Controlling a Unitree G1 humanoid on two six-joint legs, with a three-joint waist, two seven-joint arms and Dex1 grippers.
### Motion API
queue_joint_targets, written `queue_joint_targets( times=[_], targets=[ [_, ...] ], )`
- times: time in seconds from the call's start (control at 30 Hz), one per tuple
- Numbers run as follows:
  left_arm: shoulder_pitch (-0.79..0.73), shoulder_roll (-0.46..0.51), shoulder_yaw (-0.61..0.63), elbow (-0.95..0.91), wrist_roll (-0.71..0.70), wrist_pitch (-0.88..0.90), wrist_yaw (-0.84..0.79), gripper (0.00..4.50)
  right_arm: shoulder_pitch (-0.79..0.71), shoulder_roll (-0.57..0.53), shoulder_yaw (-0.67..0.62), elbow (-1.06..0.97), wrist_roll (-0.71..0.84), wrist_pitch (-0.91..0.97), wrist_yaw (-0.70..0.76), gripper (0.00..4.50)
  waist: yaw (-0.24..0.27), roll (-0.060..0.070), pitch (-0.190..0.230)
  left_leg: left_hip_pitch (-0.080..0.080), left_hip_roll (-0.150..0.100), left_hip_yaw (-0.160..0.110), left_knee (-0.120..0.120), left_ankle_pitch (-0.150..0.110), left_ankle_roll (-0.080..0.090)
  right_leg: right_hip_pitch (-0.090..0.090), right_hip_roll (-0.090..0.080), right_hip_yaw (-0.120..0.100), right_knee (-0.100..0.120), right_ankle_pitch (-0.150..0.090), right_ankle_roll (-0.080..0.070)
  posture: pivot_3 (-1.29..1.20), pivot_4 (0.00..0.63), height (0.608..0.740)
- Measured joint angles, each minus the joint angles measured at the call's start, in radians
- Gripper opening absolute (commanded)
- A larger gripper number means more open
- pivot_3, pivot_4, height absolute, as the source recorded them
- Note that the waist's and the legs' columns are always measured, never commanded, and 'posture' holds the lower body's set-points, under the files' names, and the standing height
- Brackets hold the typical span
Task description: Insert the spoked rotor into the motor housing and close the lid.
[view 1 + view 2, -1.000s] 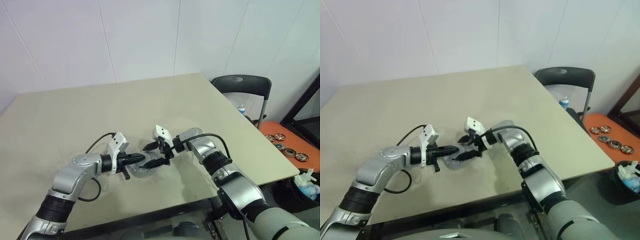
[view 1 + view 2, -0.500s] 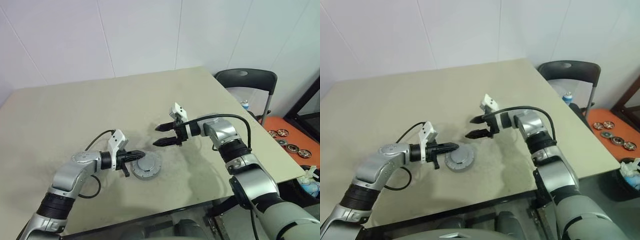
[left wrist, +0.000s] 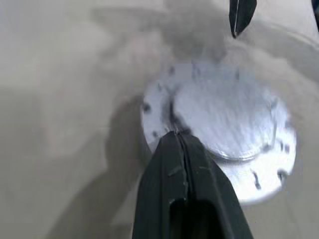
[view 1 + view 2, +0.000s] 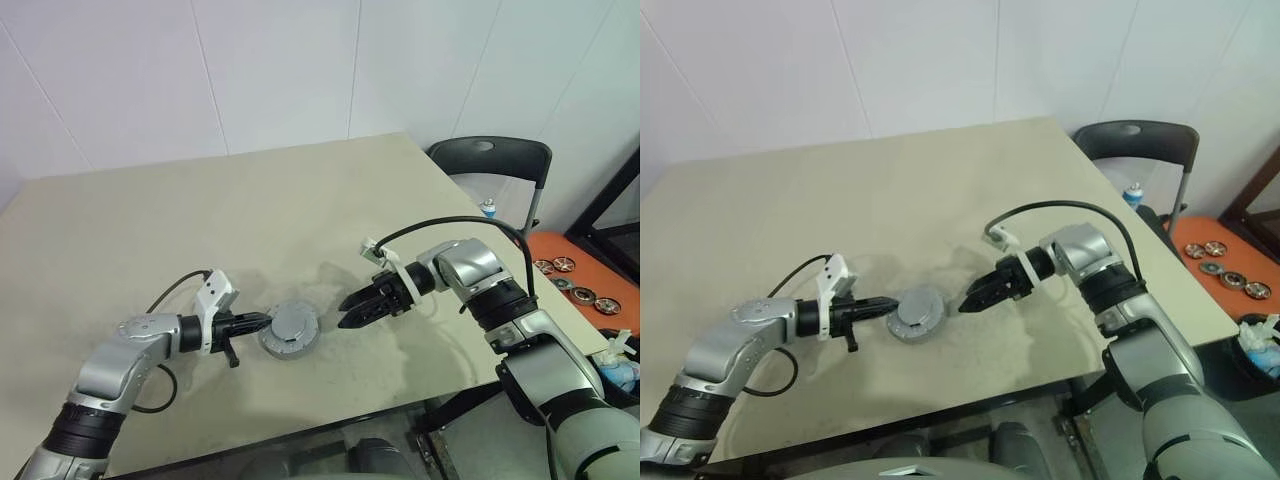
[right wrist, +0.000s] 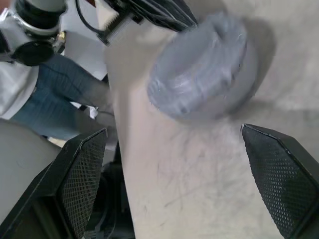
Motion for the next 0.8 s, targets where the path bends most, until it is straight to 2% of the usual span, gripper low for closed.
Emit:
queue_joint_targets(
  times=[0.17,0.5,0.6,0.8],
  targets=[
    [0.068,0.025,0.002,0.023,0.009,0.016,-0.006,0.0,0.004,0.049,-0.007,0.001,-0.001,-0.037,-0.084,4.49,0.004,-0.001,0.0,-0.001,-0.001,0.0,0.001,0.0,0.0,0.0,0.0,0.0,0.0,0.0,0.0,0.0,0.0,0.74],
    [0.067,0.026,0.005,0.026,0.011,0.019,-0.001,0.0,0.013,0.067,-0.006,0.059,-0.034,-0.155,-0.171,4.49,0.003,-0.002,0.0,-0.001,0.0,-0.001,0.001,0.0,0.0,-0.001,0.0,-0.002,0.0,0.0,0.0,0.0,0.0,0.74],
    [0.074,0.025,0.007,0.018,0.011,0.02,0.005,0.0,0.015,0.046,0.014,0.05,-0.03,-0.141,-0.127,4.49,0.002,-0.002,0.0,-0.001,0.0,-0.001,0.001,0.0,0.0,-0.001,0.0,-0.002,0.0,0.0,0.0,0.0,0.0,0.74],
    [0.085,0.012,0.018,0.012,0.009,0.02,0.013,0.0,0.034,-0.097,0.082,-0.059,0.016,-0.052,0.034,4.49,0.004,-0.002,0.0,-0.001,0.0,-0.001,0.001,0.0,0.0,0.0,-0.001,-0.002,0.0,0.0,0.0,0.0,0.0,0.74]
  ],
)
